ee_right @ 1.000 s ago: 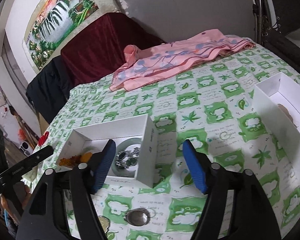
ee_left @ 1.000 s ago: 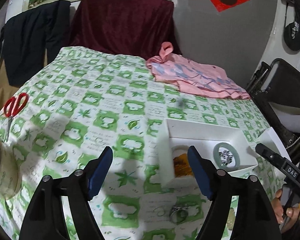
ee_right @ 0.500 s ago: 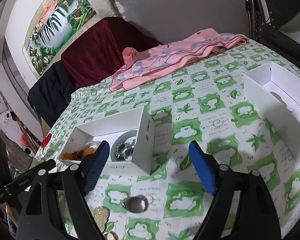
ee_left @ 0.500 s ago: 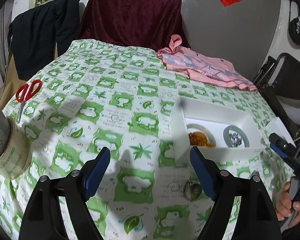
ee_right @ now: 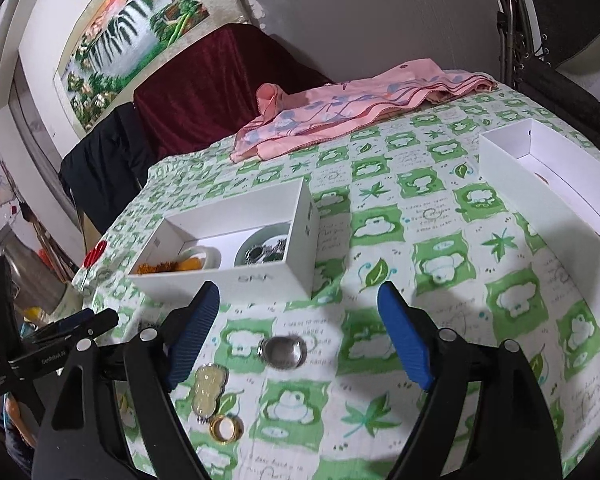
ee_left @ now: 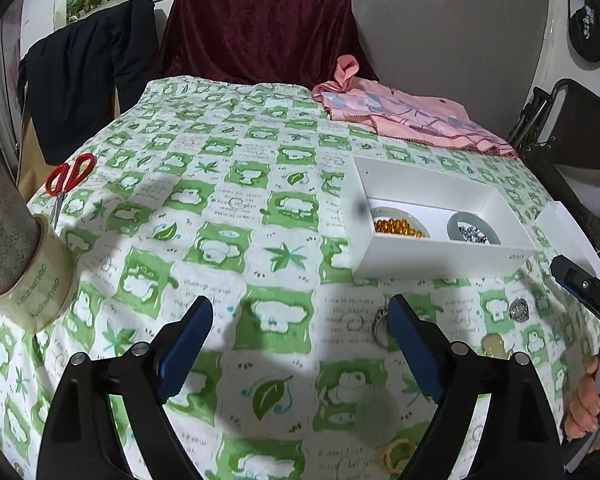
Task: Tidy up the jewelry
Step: 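Withdraw both tools from the box and move the right tool toward the silver ring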
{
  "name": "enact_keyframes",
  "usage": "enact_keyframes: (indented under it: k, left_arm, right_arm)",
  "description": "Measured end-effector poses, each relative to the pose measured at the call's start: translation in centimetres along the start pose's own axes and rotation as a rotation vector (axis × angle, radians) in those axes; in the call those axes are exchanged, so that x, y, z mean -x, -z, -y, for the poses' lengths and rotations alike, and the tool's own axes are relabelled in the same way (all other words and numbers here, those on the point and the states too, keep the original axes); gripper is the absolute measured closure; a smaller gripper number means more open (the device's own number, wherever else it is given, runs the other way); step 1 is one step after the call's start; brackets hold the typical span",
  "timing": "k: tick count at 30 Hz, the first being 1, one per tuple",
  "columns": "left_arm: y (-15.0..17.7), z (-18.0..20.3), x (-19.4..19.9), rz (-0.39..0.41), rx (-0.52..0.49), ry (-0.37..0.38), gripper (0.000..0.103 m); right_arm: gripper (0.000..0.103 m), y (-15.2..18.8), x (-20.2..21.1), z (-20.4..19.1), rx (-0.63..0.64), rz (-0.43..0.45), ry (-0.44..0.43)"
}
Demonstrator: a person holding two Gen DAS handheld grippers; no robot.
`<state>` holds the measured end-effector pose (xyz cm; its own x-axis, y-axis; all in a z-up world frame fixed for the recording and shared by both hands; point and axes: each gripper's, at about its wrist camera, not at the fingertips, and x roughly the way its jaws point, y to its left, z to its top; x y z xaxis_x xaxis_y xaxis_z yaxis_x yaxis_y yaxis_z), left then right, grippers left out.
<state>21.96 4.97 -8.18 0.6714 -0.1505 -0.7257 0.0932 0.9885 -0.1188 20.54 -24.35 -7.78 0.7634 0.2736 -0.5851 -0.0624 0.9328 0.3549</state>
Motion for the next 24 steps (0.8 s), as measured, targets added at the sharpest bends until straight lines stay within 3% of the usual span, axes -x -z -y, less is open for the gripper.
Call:
enact_keyframes:
  k: [12,24]
  left_arm:
    - [0.7,-1.0,0.3,-0.022,0.040,0.009,0.015]
    - [1.3,3.2,-0.7,-0.053,-0.147,0.043,0.015]
  right_arm:
    - [0.022,1.4,1.2,-0.4,0.007,-0.008,0.004]
    - [0.020,1.3,1.3,0.0,-0.018,-0.019,0.007]
